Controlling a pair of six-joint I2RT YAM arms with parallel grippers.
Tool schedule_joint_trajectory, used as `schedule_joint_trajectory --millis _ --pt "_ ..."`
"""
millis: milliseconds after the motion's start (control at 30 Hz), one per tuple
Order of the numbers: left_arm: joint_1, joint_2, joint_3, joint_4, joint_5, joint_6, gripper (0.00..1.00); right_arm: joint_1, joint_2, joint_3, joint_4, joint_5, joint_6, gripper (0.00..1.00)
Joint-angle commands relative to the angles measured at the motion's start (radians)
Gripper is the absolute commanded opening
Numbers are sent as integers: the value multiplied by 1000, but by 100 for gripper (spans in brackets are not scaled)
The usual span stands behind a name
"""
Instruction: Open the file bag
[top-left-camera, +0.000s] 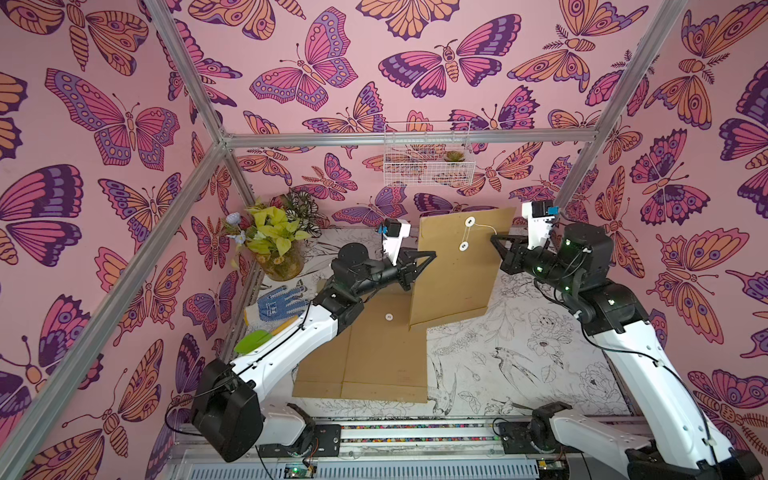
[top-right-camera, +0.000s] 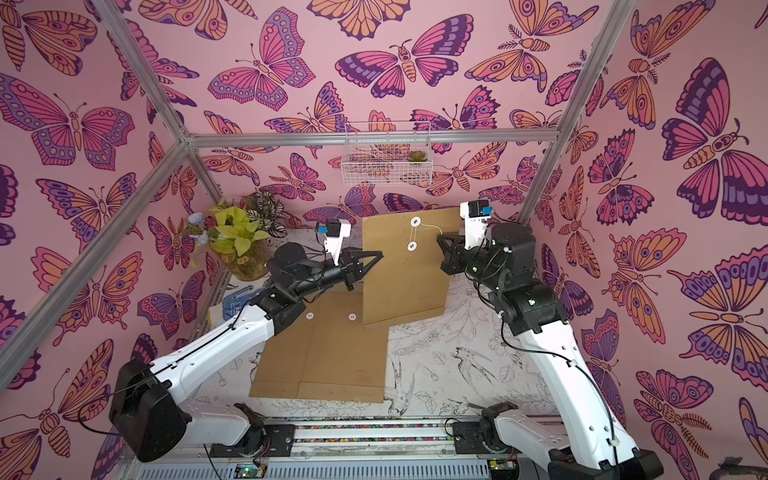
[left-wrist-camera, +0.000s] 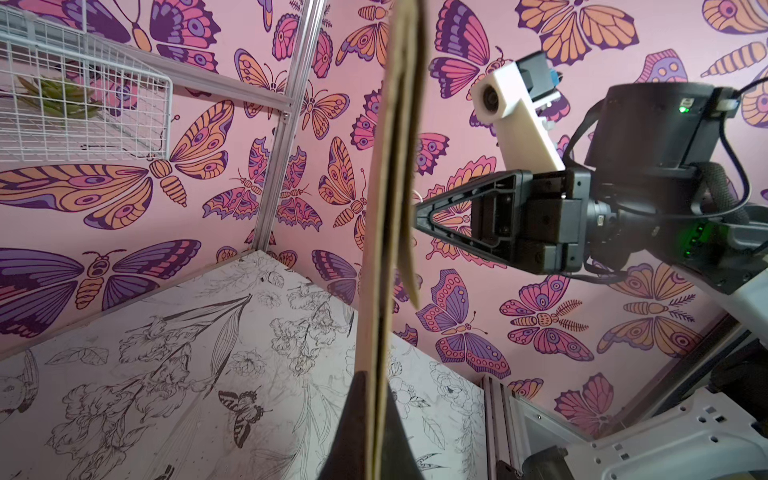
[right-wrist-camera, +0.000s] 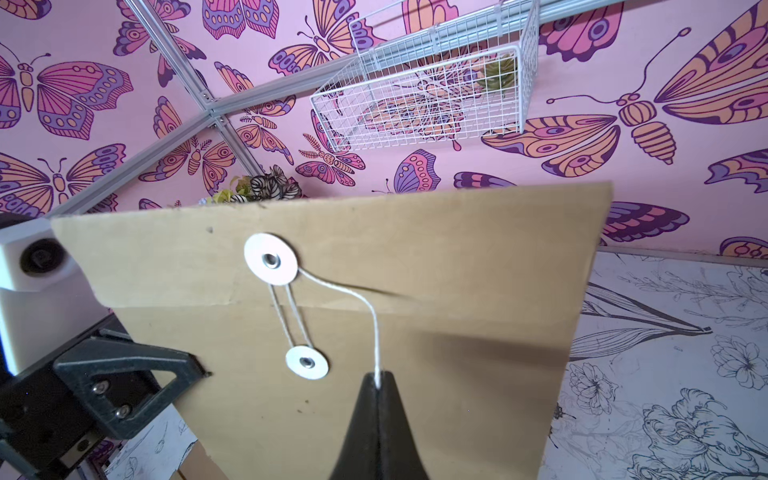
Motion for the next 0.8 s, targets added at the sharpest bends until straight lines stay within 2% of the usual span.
schedule_joint_trajectory --millis 0,467,767 --pt "6 -42 47 -110 39 82 0 -6 9 -3 33 9 22 0" --pt "6 -79 195 -590 28 342 0 -6 36 5 32 -1 24 0" --pt "6 -78 298 -806 7 431 0 -6 39 23 2 -37 -23 0"
